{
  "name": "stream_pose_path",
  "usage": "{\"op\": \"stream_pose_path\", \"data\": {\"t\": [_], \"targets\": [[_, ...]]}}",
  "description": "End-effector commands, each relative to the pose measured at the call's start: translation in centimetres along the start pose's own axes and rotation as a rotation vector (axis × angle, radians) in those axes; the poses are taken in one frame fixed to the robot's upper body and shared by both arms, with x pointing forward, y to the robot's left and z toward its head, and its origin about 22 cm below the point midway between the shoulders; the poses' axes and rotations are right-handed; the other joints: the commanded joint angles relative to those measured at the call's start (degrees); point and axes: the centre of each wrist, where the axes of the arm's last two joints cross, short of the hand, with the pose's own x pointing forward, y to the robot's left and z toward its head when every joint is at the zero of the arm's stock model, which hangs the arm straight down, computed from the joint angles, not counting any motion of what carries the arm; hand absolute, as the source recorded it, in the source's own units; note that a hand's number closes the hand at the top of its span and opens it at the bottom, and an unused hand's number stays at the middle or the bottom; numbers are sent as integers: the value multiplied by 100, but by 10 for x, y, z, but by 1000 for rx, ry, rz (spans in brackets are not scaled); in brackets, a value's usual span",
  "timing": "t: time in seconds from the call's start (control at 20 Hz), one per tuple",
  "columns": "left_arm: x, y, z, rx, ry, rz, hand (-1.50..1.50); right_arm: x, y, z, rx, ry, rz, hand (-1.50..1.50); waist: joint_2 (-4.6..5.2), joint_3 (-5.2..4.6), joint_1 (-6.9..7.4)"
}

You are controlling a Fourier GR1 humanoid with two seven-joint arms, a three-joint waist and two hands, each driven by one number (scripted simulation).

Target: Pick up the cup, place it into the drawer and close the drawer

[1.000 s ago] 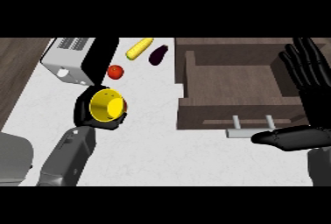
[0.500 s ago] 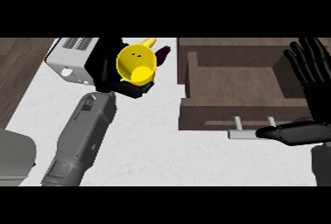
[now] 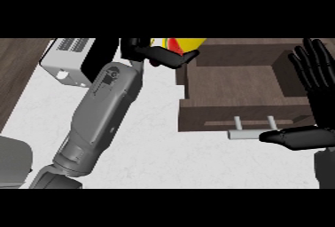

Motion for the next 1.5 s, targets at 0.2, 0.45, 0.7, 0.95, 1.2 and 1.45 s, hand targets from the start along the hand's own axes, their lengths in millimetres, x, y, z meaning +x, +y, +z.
{"op": "stream_pose_path", "data": {"t": [0.2, 0.45, 0.7, 0.95, 1.2, 1.45], "targets": [[15, -42, -36, -3, 182, -94, 150, -1, 1, -6, 25, -10, 6, -150, 54, 2, -173], [3, -49, -34, -9, 283, -185, 150, 16, -1, -16, 35, -34, -2, -150, 89, 3, -336], [-21, -42, -18, -94, 390, -232, 150, 4, 24, -15, 79, -66, -42, -150, 173, 8, -634], [-37, -38, -2, -157, 439, -270, 150, 2, 23, -27, 99, -82, -43, -150, 250, 12, -880], [-42, -38, 5, -164, 439, -253, -150, 17, 26, -42, 164, -115, -55, -150, 297, 5, -1068], [-40, -37, 7, -54, 369, -109, -150, 12, 54, -45, 360, -120, -177, -150, 333, -2, -1132]]}}
